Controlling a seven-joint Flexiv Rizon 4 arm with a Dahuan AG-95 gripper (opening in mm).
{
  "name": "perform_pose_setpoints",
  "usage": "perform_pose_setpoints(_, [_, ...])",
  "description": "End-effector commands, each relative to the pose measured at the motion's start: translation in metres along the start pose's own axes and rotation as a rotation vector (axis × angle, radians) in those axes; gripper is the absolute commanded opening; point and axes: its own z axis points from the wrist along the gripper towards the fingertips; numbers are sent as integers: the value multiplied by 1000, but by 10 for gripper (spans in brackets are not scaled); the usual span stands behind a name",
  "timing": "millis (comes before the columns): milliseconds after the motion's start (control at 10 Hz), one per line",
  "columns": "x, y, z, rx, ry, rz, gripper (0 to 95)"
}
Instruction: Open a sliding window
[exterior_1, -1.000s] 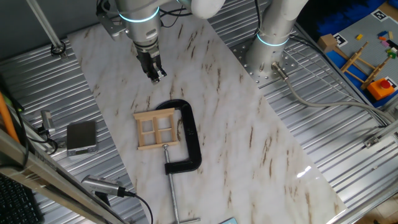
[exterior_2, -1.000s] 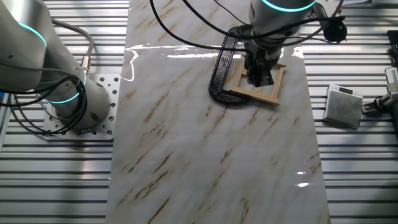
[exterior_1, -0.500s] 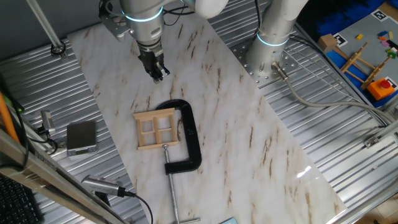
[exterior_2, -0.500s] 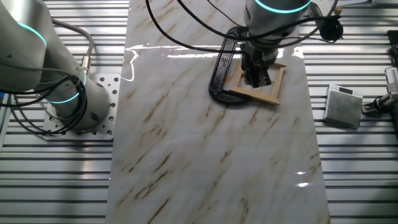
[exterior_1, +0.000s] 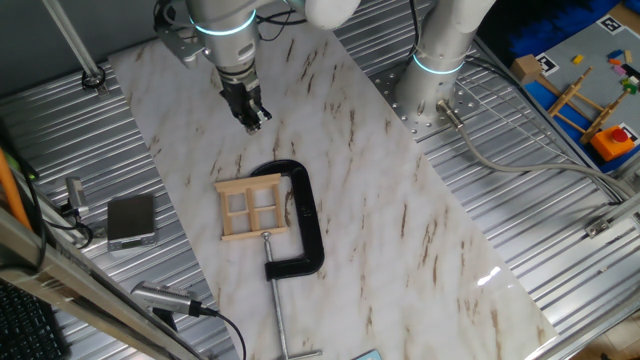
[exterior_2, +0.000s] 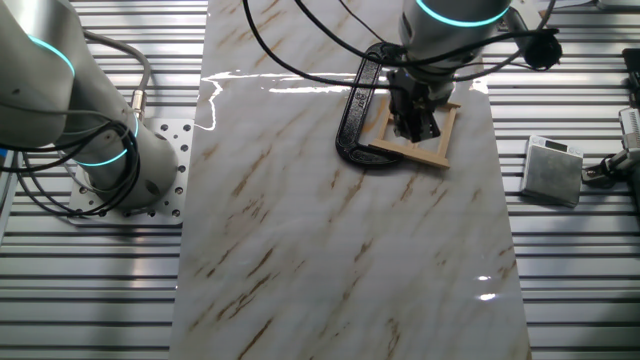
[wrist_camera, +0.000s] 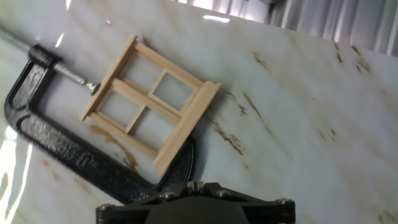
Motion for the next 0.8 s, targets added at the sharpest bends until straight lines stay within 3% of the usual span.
perform_pose_setpoints(100, [0,0,0,-8,5,-53,0])
perform_pose_setpoints(800, [0,0,0,-17,21,-83,0])
